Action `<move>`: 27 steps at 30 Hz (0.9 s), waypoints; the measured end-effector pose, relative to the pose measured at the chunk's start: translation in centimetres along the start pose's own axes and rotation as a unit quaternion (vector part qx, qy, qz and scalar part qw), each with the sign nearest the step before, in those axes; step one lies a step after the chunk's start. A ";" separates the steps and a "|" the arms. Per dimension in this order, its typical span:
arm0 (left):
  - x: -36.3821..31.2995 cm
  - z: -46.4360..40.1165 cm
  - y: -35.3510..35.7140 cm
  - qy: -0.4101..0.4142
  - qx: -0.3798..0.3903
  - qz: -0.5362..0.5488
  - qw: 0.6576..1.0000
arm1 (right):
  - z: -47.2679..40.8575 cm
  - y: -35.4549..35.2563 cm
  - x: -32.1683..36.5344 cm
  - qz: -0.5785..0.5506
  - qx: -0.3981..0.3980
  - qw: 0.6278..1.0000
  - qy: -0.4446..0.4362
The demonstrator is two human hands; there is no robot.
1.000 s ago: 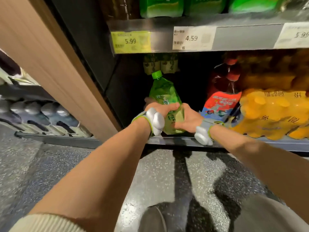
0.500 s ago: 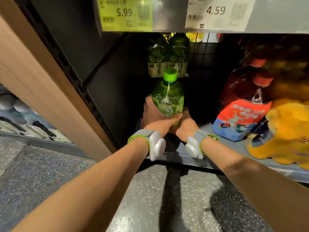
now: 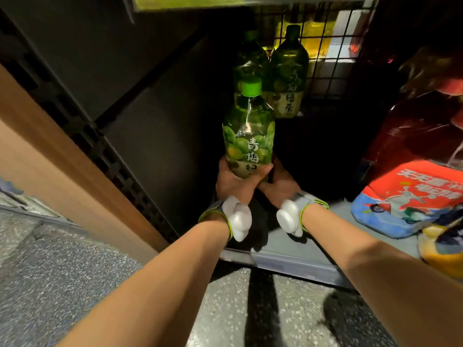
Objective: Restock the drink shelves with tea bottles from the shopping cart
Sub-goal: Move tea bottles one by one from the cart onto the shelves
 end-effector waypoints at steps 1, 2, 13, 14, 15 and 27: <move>0.2 -0.8 0.2 0.005 -0.006 -0.003 1.000 | -0.9 0.1 -0.1 0.002 -0.005 1.000 -0.002; 0.2 -1.0 0.0 0.009 -0.013 -0.012 1.000 | -1.3 0.0 0.1 0.011 -0.011 1.000 0.005; -1.4 -7.7 2.3 0.094 -0.079 -0.051 0.991 | -8.8 -0.6 -0.5 0.055 -0.059 0.995 -0.055; -1.5 -8.3 2.6 0.092 -0.084 -0.059 0.990 | -9.6 -0.6 -0.8 0.071 -0.051 0.995 -0.051; -1.6 -8.9 2.9 0.090 -0.090 -0.065 0.990 | -10.5 -0.6 -1.1 0.083 -0.041 0.995 -0.044; -3.9 -14.9 4.9 0.123 -0.098 -0.062 0.986 | -17.5 -0.8 -3.0 0.063 -0.025 0.998 -0.004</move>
Point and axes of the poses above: each hand's wrist, its own z-axis away from the middle knuckle, its own y-axis out of the palm, x = y × z, the point moved 8 cm from there along -z, towards the middle knuckle, and after that the axes turned 6 degrees about -y, right-handed, at the moved point
